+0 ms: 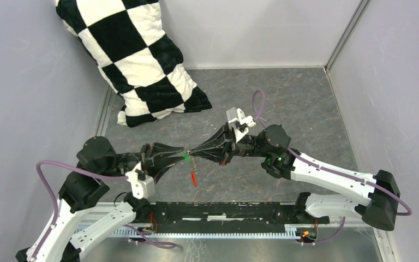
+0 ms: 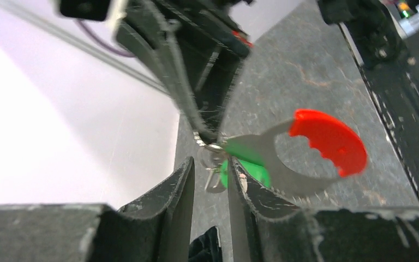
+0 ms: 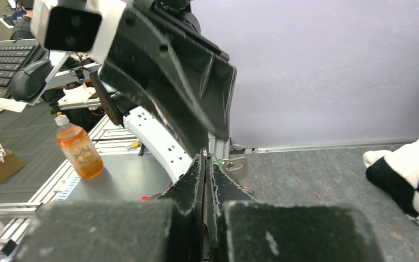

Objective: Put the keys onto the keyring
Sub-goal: Adjust the key on the keyring.

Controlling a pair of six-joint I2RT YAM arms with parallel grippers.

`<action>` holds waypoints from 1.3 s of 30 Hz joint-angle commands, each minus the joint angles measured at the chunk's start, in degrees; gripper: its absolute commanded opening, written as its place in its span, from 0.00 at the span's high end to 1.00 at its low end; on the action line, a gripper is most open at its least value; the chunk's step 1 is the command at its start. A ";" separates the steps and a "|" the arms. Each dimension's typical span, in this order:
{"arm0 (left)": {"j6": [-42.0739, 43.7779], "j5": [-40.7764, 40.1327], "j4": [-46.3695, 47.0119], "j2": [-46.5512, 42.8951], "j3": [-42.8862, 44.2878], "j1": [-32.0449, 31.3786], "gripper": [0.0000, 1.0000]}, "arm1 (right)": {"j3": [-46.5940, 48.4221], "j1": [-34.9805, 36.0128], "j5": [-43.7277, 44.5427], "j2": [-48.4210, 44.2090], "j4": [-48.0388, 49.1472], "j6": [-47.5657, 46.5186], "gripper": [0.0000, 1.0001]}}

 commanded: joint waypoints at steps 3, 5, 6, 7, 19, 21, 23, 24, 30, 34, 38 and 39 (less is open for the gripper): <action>-30.32 -3.48 13.19 -0.76 1.75 0.05 0.65 | -0.32 1.28 4.54 -3.70 5.10 -7.45 0.99; -33.72 -2.35 13.33 -0.68 1.12 0.03 0.66 | 0.03 1.56 4.67 -3.93 4.12 -9.30 0.99; -34.94 -2.04 13.46 -0.58 0.77 0.08 0.67 | 0.42 1.71 4.73 -3.96 3.50 -10.26 0.99; -36.13 -1.83 13.70 -0.49 0.41 0.09 0.67 | 0.98 1.96 5.04 -3.95 2.31 -11.20 0.99; -40.62 -4.68 12.52 1.94 0.85 0.04 0.69 | 5.92 4.00 5.40 -2.41 -5.26 -18.67 0.99; -40.51 -4.61 12.04 1.85 0.90 0.09 0.70 | 6.33 4.06 5.42 -2.26 -5.71 -19.11 0.99; -39.87 -4.70 11.41 1.88 0.97 0.04 0.72 | 6.58 4.27 5.49 -2.10 -6.01 -19.52 0.99; -39.66 -4.94 11.23 1.89 0.86 0.08 0.74 | 6.74 4.35 5.43 -2.06 -6.17 -19.78 0.99; -37.93 -6.63 10.81 1.41 0.44 0.09 0.91 | 7.09 4.55 6.49 -2.87 -8.28 -21.30 0.99; -37.01 -7.13 9.95 1.36 0.40 0.09 0.98 | 8.07 4.53 6.63 -3.42 -10.94 -22.51 0.99; -36.52 -7.41 10.23 1.67 0.76 0.09 0.98 | 12.77 4.58 5.95 -2.65 -20.56 -25.03 0.86; -35.95 -7.55 10.25 1.83 0.89 0.09 0.98 | 14.37 4.60 5.77 -2.19 -23.71 -25.64 0.83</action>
